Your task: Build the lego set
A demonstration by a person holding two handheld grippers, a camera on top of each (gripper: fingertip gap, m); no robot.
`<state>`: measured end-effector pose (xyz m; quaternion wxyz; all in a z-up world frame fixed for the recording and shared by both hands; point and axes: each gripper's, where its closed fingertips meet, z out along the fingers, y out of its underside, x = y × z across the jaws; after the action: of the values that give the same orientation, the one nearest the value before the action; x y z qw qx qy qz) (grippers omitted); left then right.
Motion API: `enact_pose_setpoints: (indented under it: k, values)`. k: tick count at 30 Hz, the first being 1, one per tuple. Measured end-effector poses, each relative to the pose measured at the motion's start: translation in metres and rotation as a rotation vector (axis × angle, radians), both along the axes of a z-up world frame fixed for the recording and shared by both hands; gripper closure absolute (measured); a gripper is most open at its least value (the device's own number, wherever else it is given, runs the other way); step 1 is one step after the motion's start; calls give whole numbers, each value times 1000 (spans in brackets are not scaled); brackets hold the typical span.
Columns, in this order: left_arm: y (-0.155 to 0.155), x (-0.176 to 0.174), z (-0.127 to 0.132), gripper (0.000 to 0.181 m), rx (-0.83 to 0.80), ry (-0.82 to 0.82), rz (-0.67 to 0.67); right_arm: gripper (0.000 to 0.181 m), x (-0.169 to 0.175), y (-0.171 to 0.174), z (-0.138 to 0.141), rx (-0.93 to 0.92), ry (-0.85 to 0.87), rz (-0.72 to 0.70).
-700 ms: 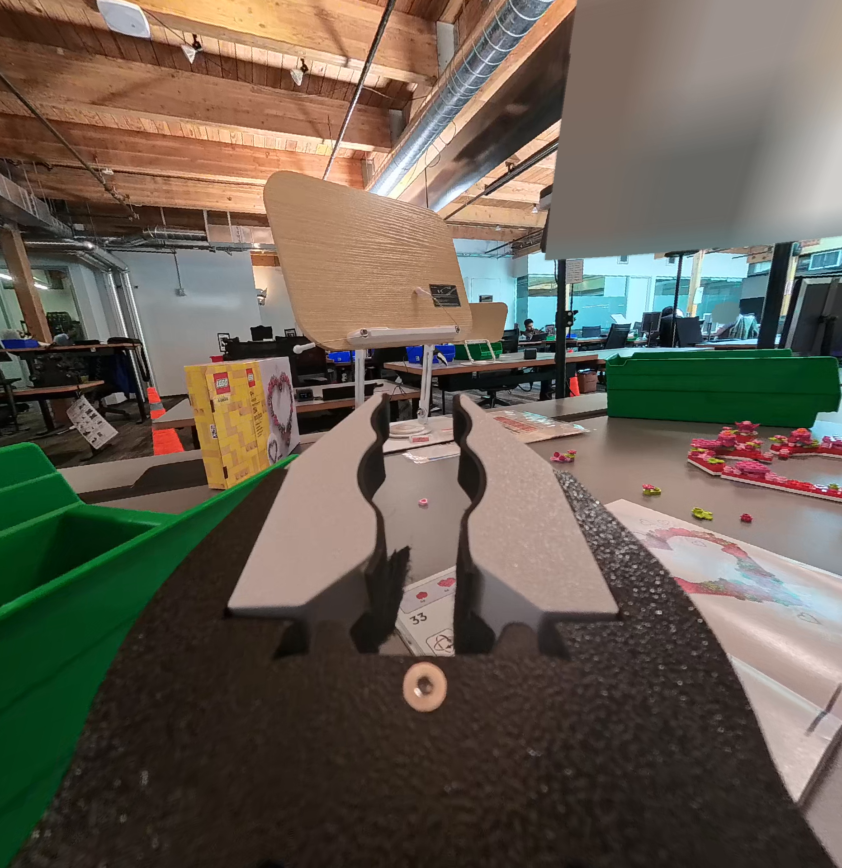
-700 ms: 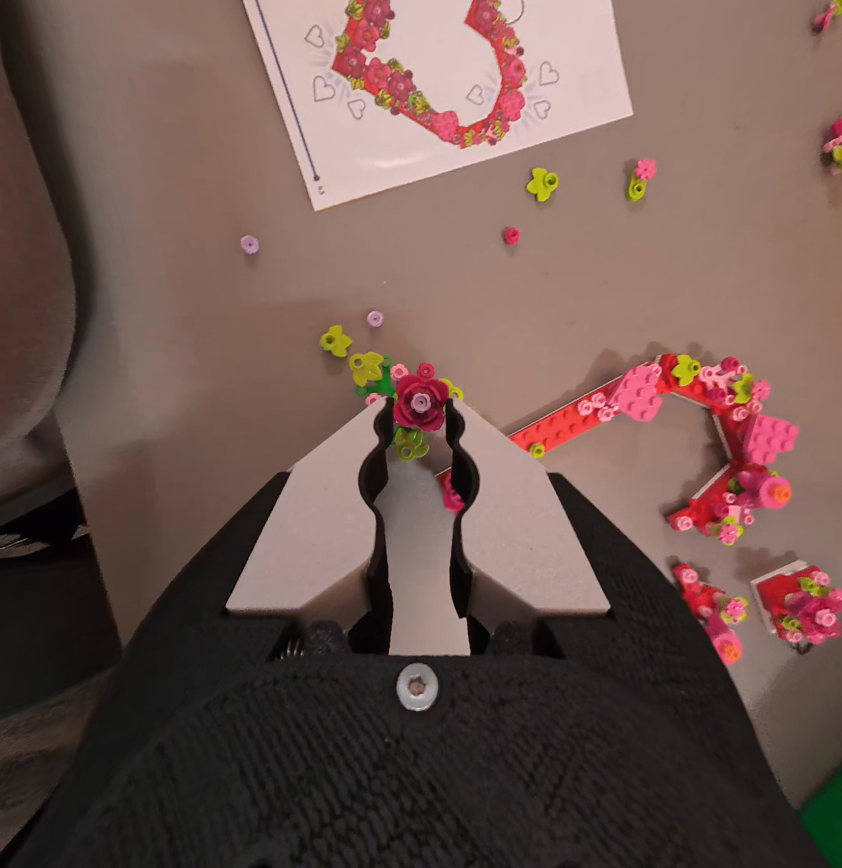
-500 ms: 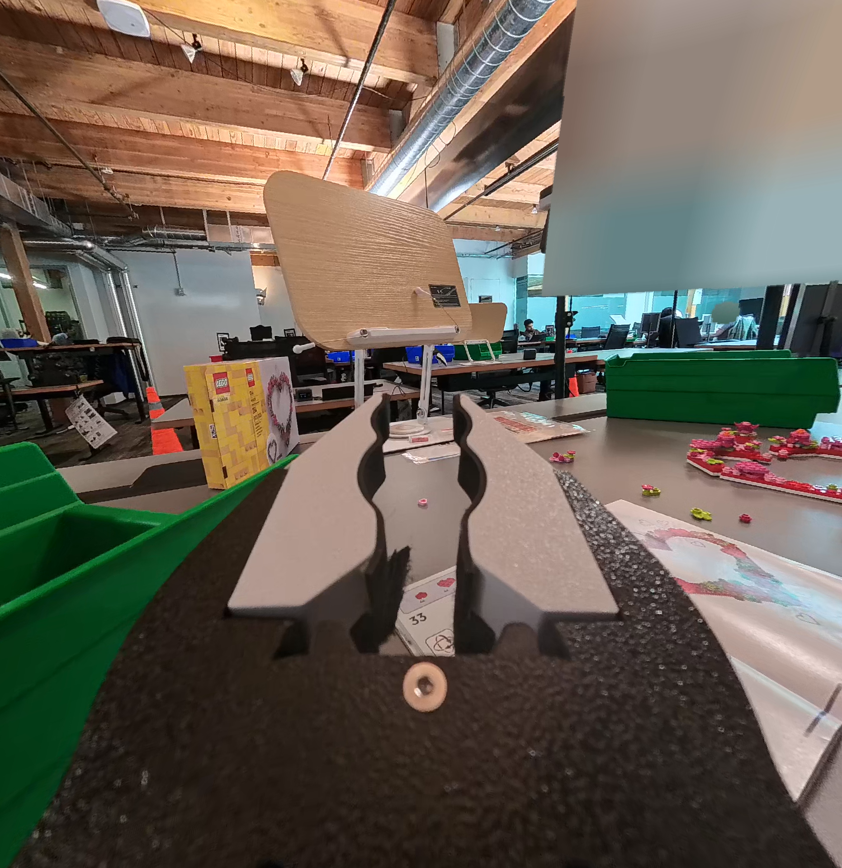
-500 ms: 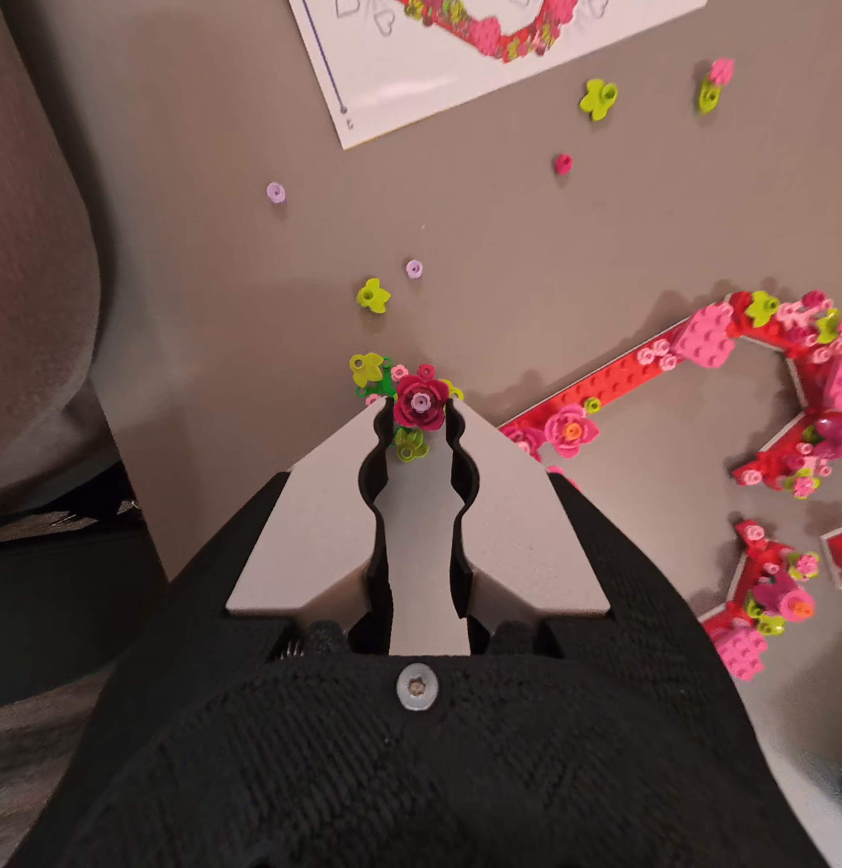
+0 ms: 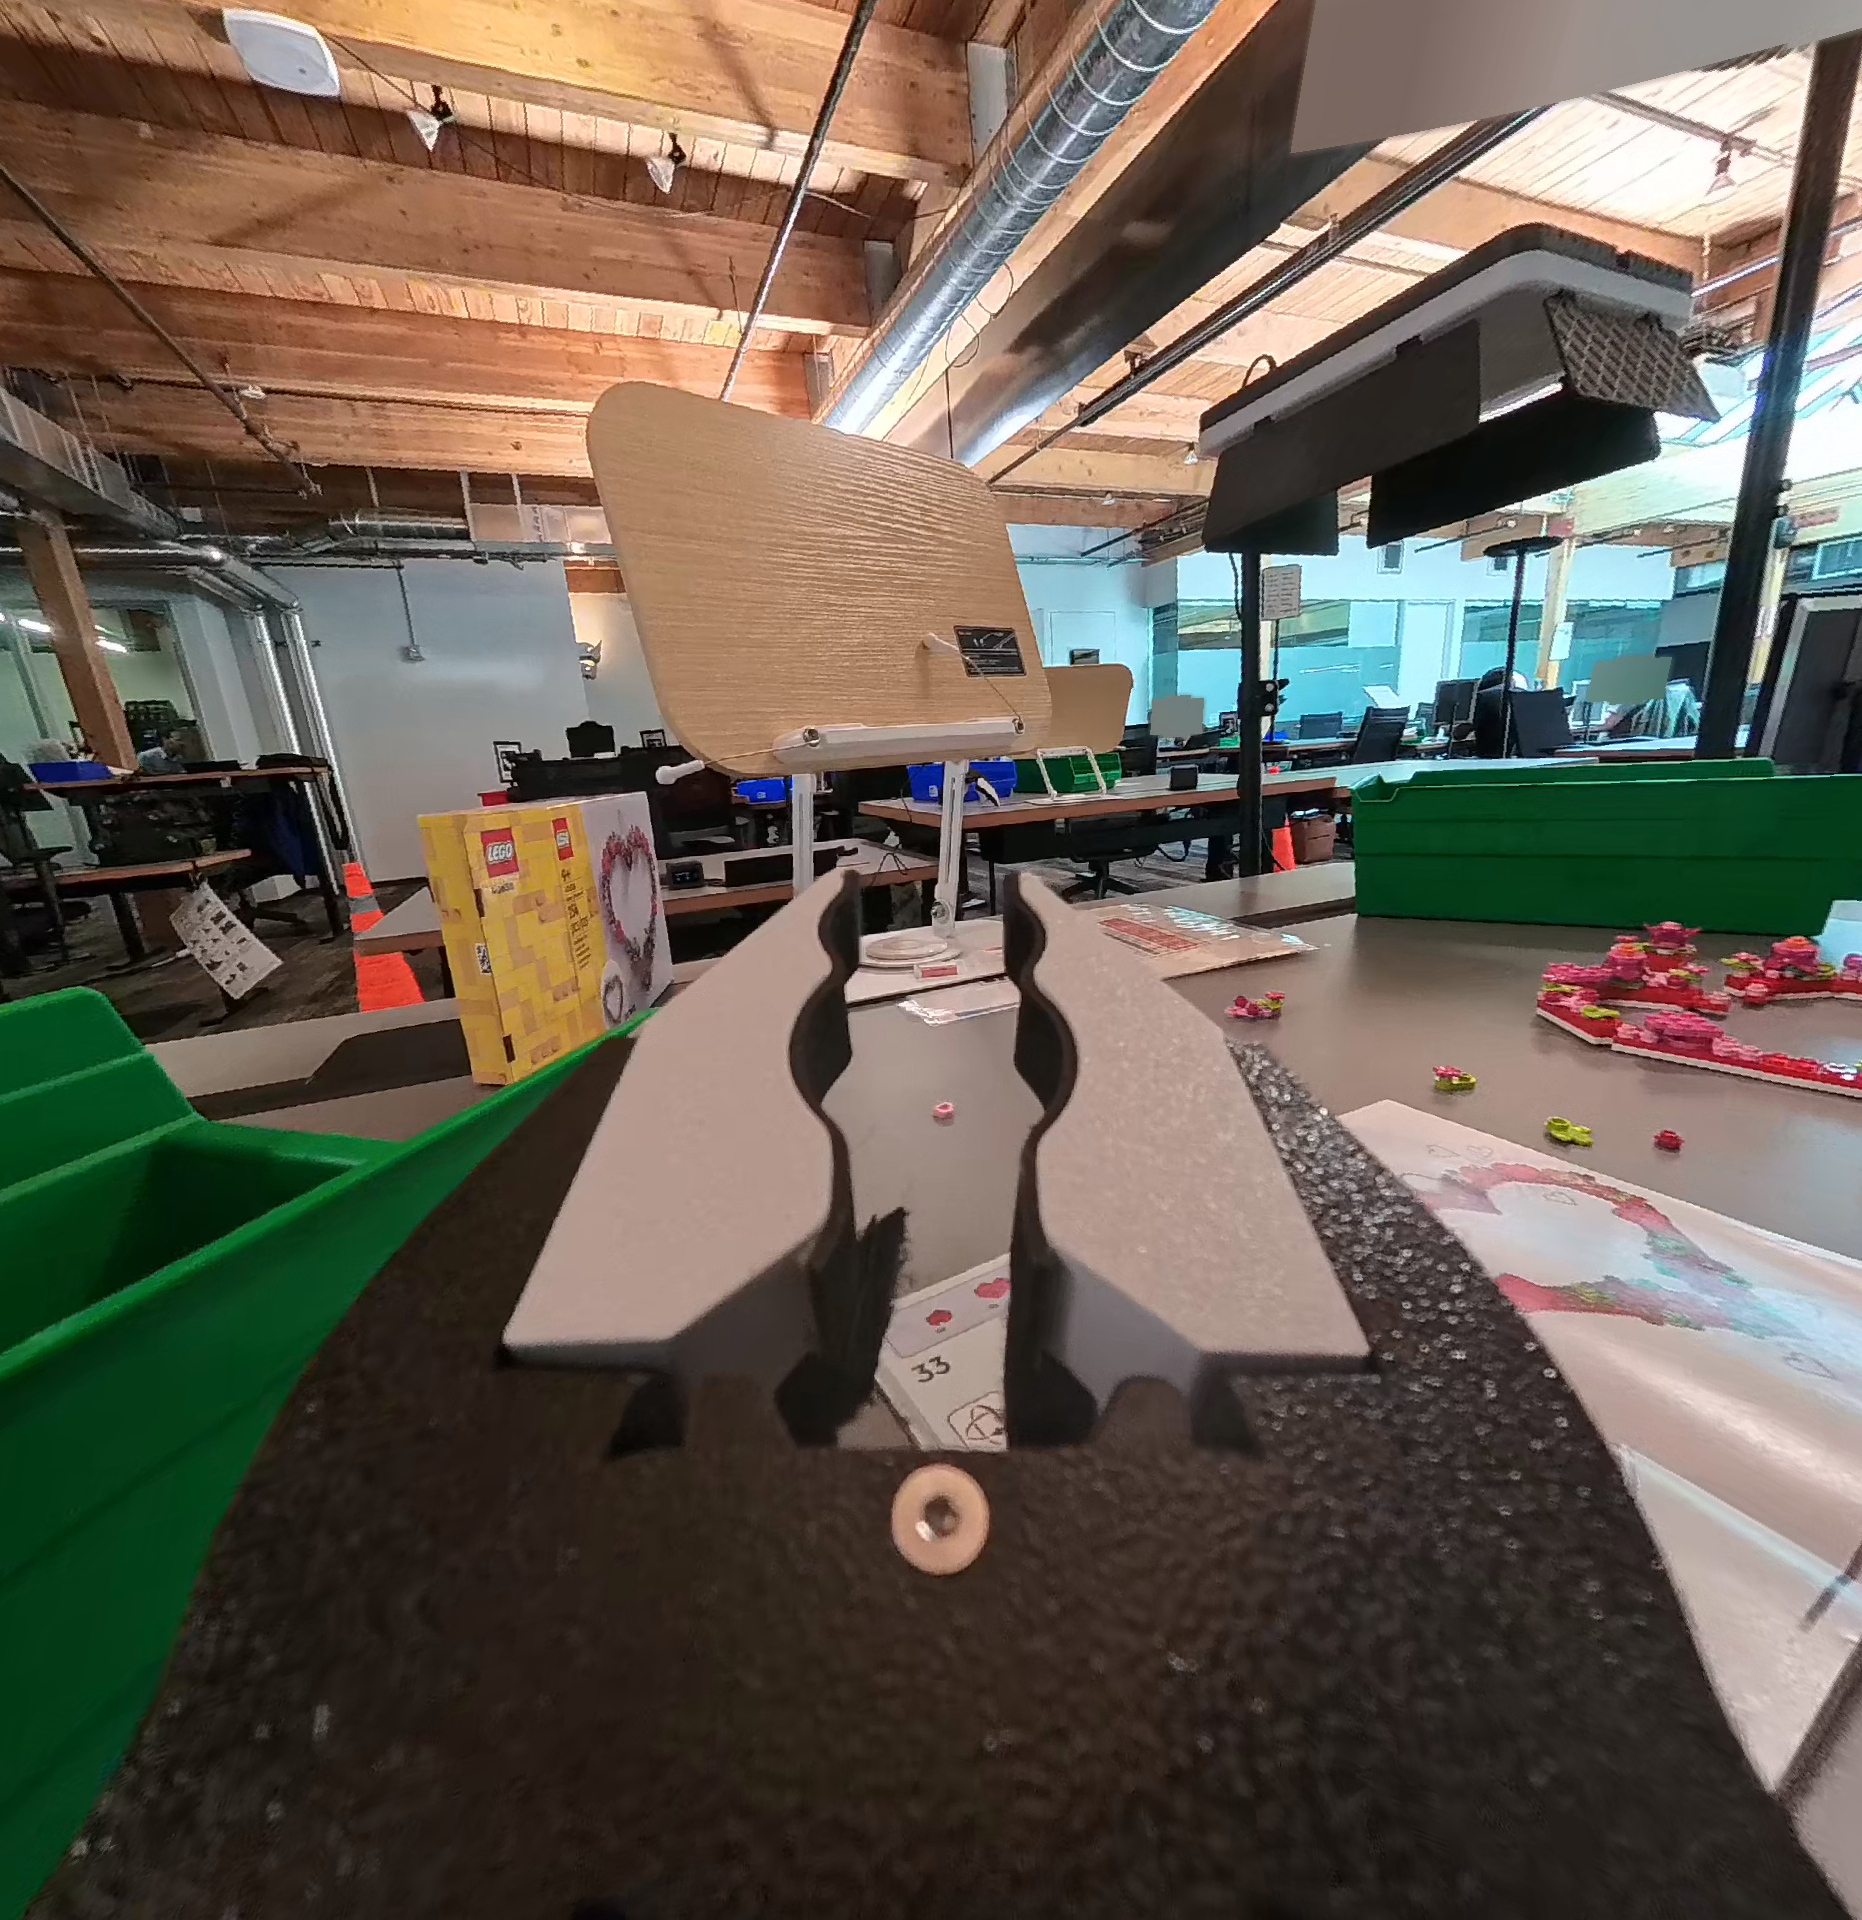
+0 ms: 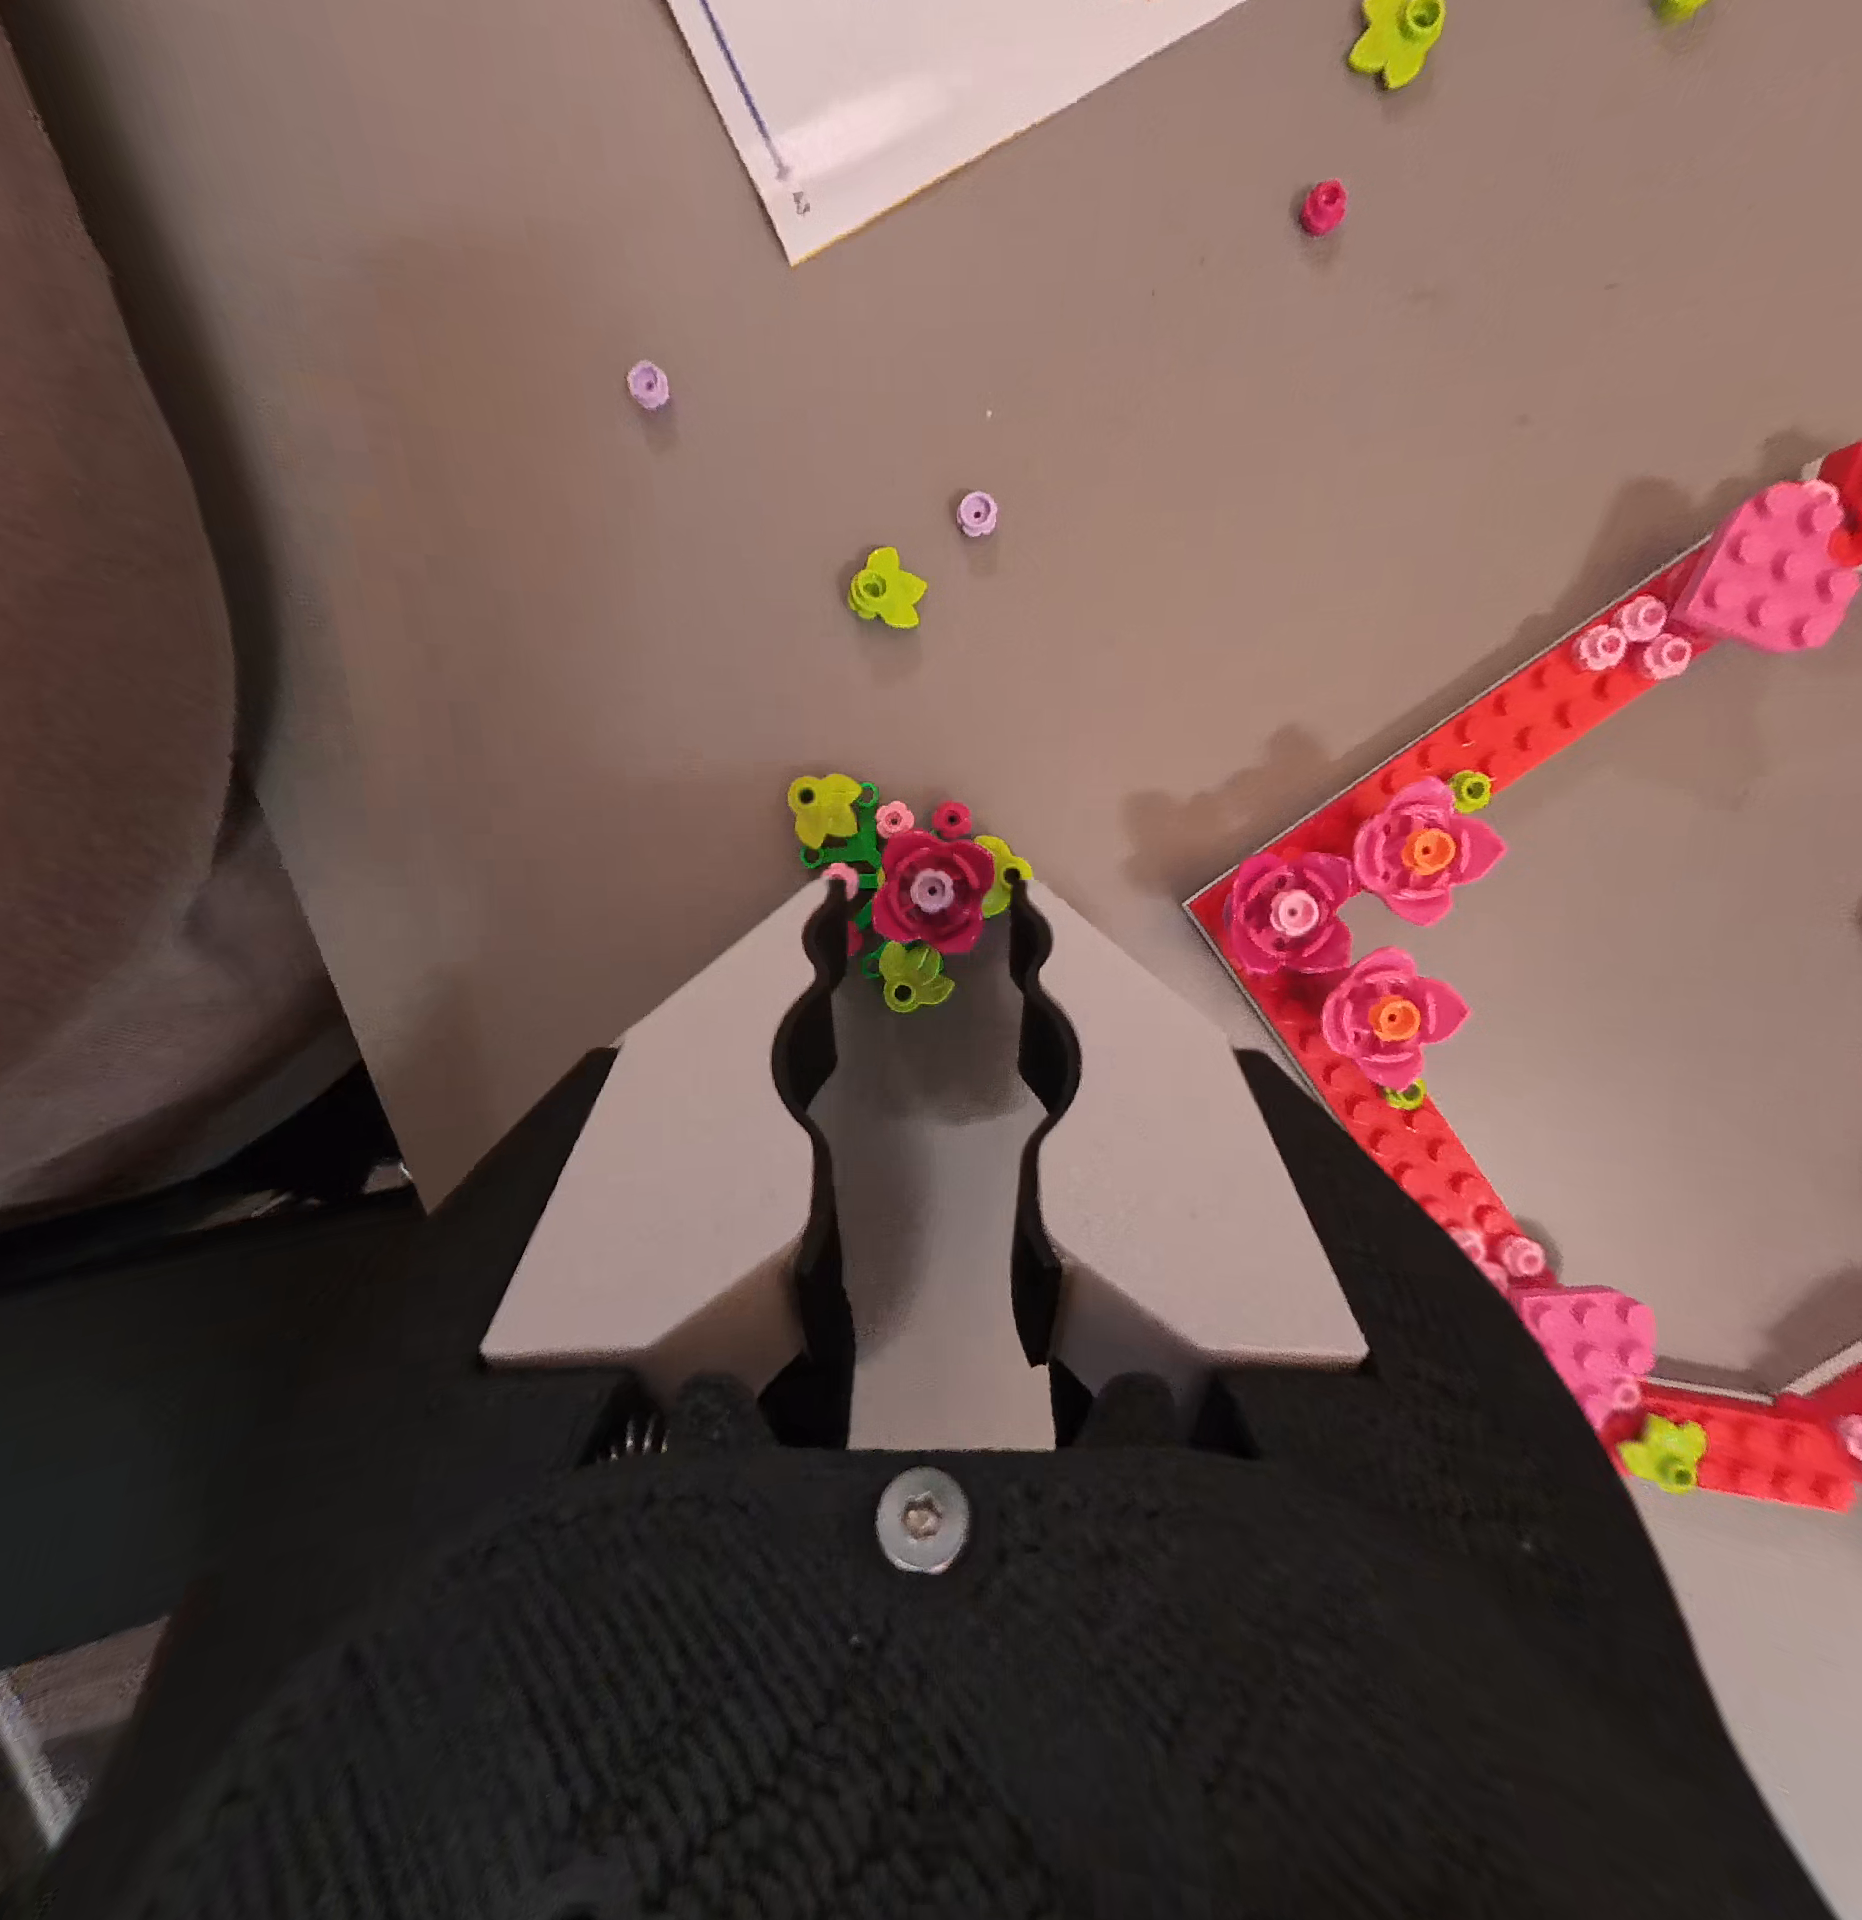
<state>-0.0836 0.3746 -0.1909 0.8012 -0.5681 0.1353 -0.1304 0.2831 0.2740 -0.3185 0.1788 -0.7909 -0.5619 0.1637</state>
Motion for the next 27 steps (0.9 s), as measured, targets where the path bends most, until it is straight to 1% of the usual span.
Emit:
enact_pose_setpoints:
  k: [4, 9, 16, 18, 20, 21, 23, 25, 27]
  values:
    - [-1, -1, 1, 156, 8, 7, 15, 149, 3, 3, 5, 22, 72, -24]
    - [-1, -1, 1, 156, 13, 15, 32, 150, 6, -8, 0, -9, 125, -11]
    - [-1, -1, 1, 156, 13, 22, 43, 154, 7, -52, 3, -59, 153, -4]
    - [-1, -1, 1, 156, 13, 21, 41, 154, 11, -43, 9, 23, 174, -87]
    - [-2, -1, 1, 156, 14, 23, 38, 153, 12, -24, 18, 115, 240, -215]
    - [-2, 1, 1, 156, 15, 28, 34, 151, 11, -17, 21, 135, 276, -278]
    - [-4, 6, 2, 156, 19, 49, 23, 147, 7, -13, 21, 146, 312, -353]
    - [-6, 16, 3, 155, 10, 67, -12, 145, 5, -9, 19, 198, 304, -419]
    - [-8, 33, 5, 153, -12, 97, -63, 144, 4, -5, 24, 266, 308, -520]
